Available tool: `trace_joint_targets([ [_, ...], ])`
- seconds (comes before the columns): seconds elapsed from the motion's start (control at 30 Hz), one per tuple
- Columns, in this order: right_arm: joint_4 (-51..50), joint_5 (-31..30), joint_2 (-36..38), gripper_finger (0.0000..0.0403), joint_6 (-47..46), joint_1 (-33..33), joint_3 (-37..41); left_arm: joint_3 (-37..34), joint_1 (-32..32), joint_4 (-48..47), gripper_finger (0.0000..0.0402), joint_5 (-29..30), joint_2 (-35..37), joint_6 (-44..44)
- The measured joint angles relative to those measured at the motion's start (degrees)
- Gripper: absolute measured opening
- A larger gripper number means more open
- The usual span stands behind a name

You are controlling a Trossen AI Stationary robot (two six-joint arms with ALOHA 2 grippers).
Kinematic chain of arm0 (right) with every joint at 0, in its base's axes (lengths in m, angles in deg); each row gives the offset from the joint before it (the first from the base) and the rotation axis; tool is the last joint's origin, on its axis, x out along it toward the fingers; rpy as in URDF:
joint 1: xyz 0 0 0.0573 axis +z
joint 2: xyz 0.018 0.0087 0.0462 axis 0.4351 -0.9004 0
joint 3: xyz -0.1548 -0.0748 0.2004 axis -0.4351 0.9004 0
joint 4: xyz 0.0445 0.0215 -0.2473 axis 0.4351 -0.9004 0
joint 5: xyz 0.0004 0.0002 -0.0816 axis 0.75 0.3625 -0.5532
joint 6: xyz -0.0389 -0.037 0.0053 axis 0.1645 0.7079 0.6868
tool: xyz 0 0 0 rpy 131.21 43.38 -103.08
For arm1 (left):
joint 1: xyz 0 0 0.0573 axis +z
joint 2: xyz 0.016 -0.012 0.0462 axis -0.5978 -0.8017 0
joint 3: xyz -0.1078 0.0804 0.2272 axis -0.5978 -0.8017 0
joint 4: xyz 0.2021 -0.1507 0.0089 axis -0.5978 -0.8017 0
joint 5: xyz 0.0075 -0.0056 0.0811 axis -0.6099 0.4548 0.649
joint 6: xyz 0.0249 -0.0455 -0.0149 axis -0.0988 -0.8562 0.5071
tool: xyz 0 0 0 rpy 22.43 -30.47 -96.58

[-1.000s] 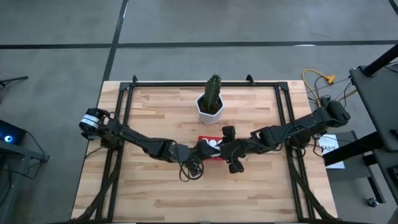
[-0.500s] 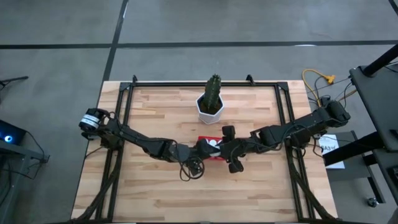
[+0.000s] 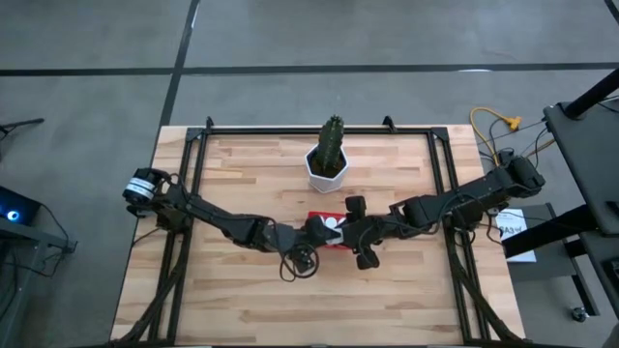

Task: Pick and place pill bottles into a basket
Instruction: Put the white pill bottle into the red bin

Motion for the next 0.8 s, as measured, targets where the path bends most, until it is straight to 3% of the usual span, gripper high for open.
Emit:
trace_joint_targets([
  [0.53,0.18,0.14,-0.07,0.0183,0.08,0.00,0.01,0.00,-0.07,-0.96,0.0155,0.10,0.11,-2.37],
  [0.8,0.60,-4.23,-0.07,0.0219,-2.77,-0.01,0.00,0.02,0.05,-0.86,0.0147,1.56,0.11,-2.44],
])
